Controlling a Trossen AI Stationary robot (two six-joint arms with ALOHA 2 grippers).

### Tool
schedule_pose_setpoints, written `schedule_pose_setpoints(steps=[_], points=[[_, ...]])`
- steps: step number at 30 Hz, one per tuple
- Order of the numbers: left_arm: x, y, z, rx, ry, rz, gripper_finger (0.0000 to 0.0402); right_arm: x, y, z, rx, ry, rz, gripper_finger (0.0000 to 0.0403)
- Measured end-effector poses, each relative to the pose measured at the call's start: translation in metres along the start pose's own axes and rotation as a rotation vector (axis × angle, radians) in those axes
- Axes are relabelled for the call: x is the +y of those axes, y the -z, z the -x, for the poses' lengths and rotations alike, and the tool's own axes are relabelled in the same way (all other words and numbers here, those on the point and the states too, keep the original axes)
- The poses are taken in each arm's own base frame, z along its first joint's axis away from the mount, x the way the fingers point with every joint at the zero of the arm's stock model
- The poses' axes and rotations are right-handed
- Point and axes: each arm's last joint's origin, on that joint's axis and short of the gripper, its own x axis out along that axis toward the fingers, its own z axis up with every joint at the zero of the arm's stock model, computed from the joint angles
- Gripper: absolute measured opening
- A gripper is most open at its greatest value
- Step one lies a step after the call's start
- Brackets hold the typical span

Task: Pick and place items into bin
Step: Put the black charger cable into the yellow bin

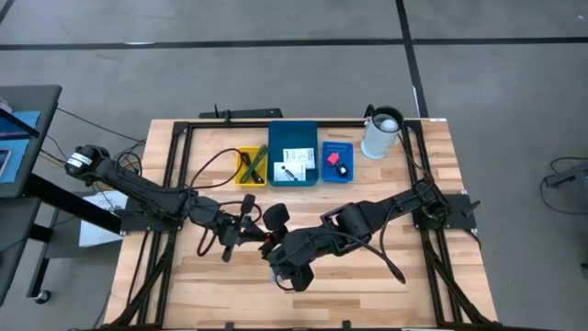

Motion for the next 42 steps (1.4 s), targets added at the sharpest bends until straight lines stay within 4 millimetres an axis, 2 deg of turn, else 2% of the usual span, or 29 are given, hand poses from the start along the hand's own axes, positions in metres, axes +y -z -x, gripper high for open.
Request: schedule_pose_setpoints(steps=[9, 17, 22, 30, 38, 42], points=[[0.0, 0.007, 0.0, 0.106, -0.067, 0.023, 0.0005, 0.005, 0.007, 0.001, 0.08, -0.031, 0.042, 0.0111], [-0.001, 0.029, 0.006, 0.433, -0.241, 0.002, 0.0004, 0.006, 0.025, 0.01, 0.294, -0.002, 0.047, 0.0113], [0.007, 0.048, 0.013, 0.629, -0.354, 0.06, 0.0004, 0.004, 0.033, 0.022, 0.391, 0.051, 0.022, 0.0113], [0.032, 0.081, 0.029, 0.841, -0.644, 0.326, 0.0003, 0.002, 0.045, 0.043, 0.527, 0.098, -0.071, 0.0113], [0.064, 0.106, 0.043, 0.811, -0.79, 0.684, 0.0003, 0.001, 0.053, 0.051, 0.607, 0.121, -0.166, 0.0113], [0.076, 0.117, 0.05, 0.791, -0.772, 0.824, 0.0004, 0.001, 0.053, 0.051, 0.607, 0.12, -0.168, 0.0113]])
